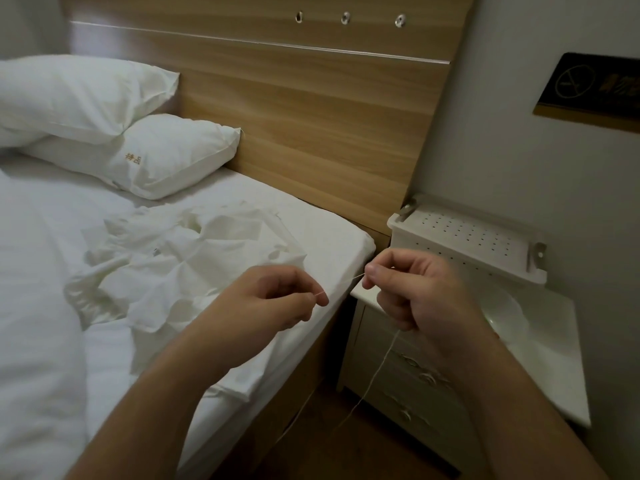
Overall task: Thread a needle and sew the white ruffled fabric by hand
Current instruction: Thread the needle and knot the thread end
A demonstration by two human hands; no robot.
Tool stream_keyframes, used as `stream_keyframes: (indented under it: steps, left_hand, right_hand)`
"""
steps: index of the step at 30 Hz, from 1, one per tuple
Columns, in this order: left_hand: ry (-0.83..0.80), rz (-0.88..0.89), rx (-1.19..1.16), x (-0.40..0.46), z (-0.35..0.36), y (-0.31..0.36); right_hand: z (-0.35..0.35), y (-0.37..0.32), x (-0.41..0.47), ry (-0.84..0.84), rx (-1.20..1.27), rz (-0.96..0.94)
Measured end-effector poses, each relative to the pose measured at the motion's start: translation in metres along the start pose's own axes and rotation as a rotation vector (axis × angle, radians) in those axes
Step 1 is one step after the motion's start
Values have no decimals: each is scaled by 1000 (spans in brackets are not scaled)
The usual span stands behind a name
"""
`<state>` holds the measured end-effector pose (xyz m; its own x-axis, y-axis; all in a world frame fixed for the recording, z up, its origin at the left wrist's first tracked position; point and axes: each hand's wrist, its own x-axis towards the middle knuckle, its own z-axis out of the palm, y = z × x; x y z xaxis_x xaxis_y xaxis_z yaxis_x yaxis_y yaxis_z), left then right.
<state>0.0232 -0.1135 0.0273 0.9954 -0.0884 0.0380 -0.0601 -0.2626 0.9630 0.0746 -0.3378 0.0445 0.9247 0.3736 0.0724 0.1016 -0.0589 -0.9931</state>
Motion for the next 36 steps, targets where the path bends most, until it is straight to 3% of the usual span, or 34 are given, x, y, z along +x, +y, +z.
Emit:
stream_keyframes:
  steps: [10,15,17,20,22,28,36]
  left_hand:
    - [126,-8,39,-3,-10,0]
    - [245,39,-14,-5,-11,3]
    - [269,74,6,-6,-14,3]
    - [245,123,97,-10,-16,4]
    - [191,146,218,-12,-16,4]
    - [66,195,510,-12,-5,4]
    - [75,161,670,-17,-8,3]
  right_hand:
    - [-15,1,2,97,70,-55]
    - [-16,1,1,107,-71,-15]
    - [-16,0,1,113,-237,14]
    - [-11,-3,-1,24,-625,41]
    - [-4,-3,-3,-63,-758,29]
    - [32,5,-6,-340,-441,-68]
    - [51,13,1,-354,-577,-27]
